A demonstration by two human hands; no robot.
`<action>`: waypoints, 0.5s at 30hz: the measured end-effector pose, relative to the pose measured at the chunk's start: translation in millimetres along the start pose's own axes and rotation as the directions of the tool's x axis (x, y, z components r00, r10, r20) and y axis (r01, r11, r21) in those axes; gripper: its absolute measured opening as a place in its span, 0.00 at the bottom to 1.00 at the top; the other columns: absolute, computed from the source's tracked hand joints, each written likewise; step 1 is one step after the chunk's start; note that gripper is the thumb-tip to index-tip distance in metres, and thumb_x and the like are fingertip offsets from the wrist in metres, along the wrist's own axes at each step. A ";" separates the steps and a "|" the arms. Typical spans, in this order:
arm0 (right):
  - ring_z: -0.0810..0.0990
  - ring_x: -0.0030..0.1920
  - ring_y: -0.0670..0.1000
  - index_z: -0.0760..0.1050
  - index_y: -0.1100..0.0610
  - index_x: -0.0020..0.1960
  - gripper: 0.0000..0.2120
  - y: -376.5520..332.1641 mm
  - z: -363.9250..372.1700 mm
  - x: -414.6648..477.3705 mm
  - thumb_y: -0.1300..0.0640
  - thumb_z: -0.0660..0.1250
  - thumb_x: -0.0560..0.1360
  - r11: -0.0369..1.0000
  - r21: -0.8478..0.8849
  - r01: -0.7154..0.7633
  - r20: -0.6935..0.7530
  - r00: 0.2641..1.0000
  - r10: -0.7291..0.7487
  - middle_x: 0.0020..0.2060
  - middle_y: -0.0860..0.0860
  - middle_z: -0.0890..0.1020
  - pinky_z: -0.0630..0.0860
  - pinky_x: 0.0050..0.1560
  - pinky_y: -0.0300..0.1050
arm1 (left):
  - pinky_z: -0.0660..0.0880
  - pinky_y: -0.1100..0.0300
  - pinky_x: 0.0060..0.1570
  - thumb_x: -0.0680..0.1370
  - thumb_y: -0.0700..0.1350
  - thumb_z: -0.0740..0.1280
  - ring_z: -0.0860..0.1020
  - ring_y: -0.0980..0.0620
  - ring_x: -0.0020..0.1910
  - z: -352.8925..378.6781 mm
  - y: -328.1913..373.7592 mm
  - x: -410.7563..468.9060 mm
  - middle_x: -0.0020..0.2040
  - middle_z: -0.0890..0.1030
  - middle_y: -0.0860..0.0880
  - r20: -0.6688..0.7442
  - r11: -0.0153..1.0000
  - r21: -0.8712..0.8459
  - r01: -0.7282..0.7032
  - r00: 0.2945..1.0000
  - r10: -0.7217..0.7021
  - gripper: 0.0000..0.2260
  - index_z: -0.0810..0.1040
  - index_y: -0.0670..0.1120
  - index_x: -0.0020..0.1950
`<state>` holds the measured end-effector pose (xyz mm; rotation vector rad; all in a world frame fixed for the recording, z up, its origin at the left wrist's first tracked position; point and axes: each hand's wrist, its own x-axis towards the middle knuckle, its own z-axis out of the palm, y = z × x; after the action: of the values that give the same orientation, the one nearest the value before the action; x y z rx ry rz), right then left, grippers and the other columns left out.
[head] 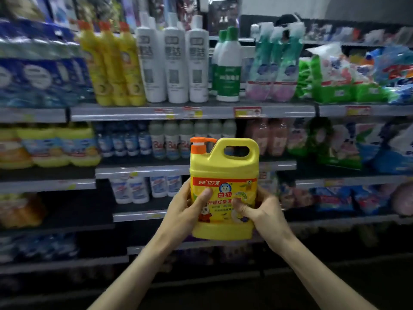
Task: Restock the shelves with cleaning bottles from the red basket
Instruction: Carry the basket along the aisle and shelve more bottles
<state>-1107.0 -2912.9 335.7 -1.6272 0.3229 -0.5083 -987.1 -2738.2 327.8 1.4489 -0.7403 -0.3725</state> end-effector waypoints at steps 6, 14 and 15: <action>0.88 0.55 0.50 0.80 0.56 0.64 0.24 -12.8 151.8 28.4 0.52 0.78 0.69 0.996 0.084 0.020 0.192 0.981 -0.036 0.54 0.49 0.89 0.85 0.49 0.43 | 0.83 0.52 0.60 0.82 0.53 0.67 0.85 0.53 0.62 -144.5 11.7 -40.1 0.63 0.86 0.53 -0.208 0.999 0.038 0.032 0.978 -0.023 0.19 0.76 0.50 0.71; 0.88 0.56 0.50 0.80 0.55 0.64 0.24 -15.2 329.7 57.0 0.51 0.78 0.70 0.992 0.118 0.051 0.405 0.910 -0.095 0.56 0.49 0.89 0.85 0.55 0.49 | 0.82 0.50 0.63 0.83 0.53 0.67 0.84 0.54 0.63 -303.9 18.0 -89.8 0.63 0.86 0.54 -0.420 0.992 0.105 0.072 0.907 -0.022 0.17 0.75 0.52 0.72; 0.88 0.57 0.50 0.80 0.55 0.64 0.24 -14.7 348.3 61.3 0.52 0.78 0.70 0.992 0.120 0.048 0.429 0.898 -0.095 0.56 0.49 0.88 0.85 0.56 0.50 | 0.82 0.50 0.63 0.83 0.53 0.67 0.84 0.54 0.62 -320.0 17.4 -94.3 0.63 0.86 0.54 -0.452 0.991 0.107 0.082 0.892 -0.025 0.17 0.76 0.52 0.71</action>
<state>-880.2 -2641.1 336.4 -1.6015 -0.0981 -0.2003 -850.1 -2433.6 337.1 1.5982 -0.3509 -0.0230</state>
